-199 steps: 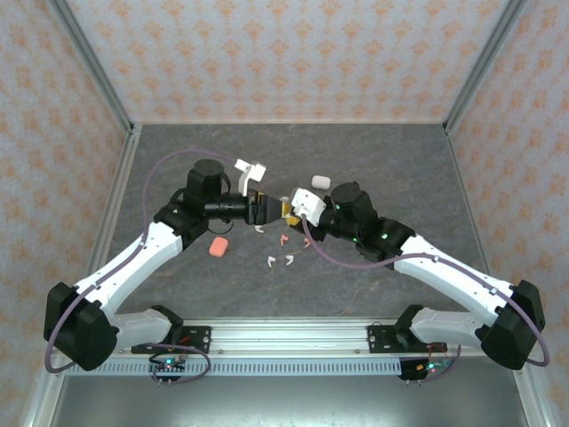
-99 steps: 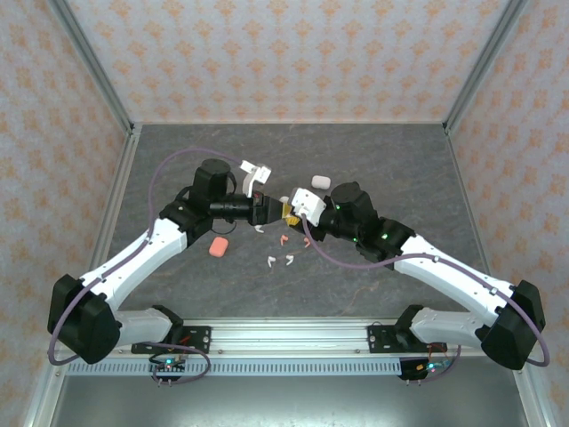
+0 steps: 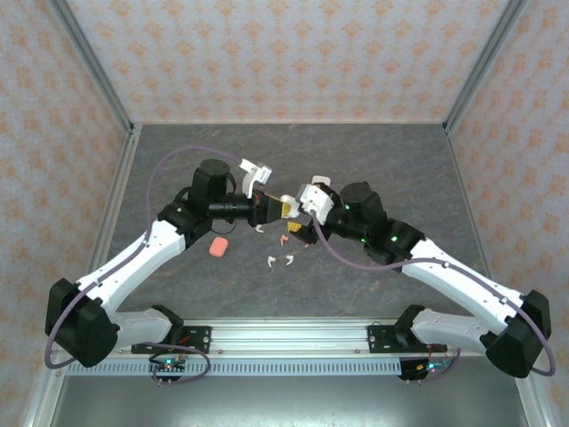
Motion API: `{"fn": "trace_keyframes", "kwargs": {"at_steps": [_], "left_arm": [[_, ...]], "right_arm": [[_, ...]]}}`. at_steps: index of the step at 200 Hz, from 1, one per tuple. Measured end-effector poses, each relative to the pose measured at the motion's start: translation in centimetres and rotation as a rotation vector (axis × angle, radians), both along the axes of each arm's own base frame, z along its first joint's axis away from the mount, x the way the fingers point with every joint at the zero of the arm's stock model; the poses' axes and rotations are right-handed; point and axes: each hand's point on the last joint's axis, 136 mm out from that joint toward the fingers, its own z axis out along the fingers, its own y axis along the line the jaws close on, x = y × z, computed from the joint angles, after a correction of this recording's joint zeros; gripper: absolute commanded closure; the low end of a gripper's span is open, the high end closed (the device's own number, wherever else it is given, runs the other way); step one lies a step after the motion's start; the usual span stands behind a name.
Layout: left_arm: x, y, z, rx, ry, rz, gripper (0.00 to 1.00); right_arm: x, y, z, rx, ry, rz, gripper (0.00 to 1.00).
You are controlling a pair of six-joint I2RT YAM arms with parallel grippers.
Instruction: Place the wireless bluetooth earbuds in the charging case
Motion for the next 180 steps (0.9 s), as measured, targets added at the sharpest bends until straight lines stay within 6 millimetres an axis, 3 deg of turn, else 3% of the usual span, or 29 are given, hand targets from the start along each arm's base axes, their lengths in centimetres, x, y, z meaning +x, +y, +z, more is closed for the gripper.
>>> {"fn": "trace_keyframes", "kwargs": {"at_steps": [14,67,129,180], "left_arm": [[-0.3,0.4,1.0,-0.009,-0.075,0.006,0.97],[-1.7,1.2,2.7,-0.007,-0.338,-0.002,1.00],[-2.3,0.8,2.9,0.013,-0.456,-0.040,1.00],[-2.2,0.8,3.0,0.026,-0.488,-0.044,1.00]], "right_arm": [[-0.4,-0.6,0.7,0.045,0.025,0.006,0.06],[-1.2,-2.4,2.9,0.264,0.152,0.003,0.07],[-0.2,-0.9,3.2,0.327,0.254,0.006,0.16],[0.9,-0.5,3.4,0.327,0.269,-0.016,0.17]]}}
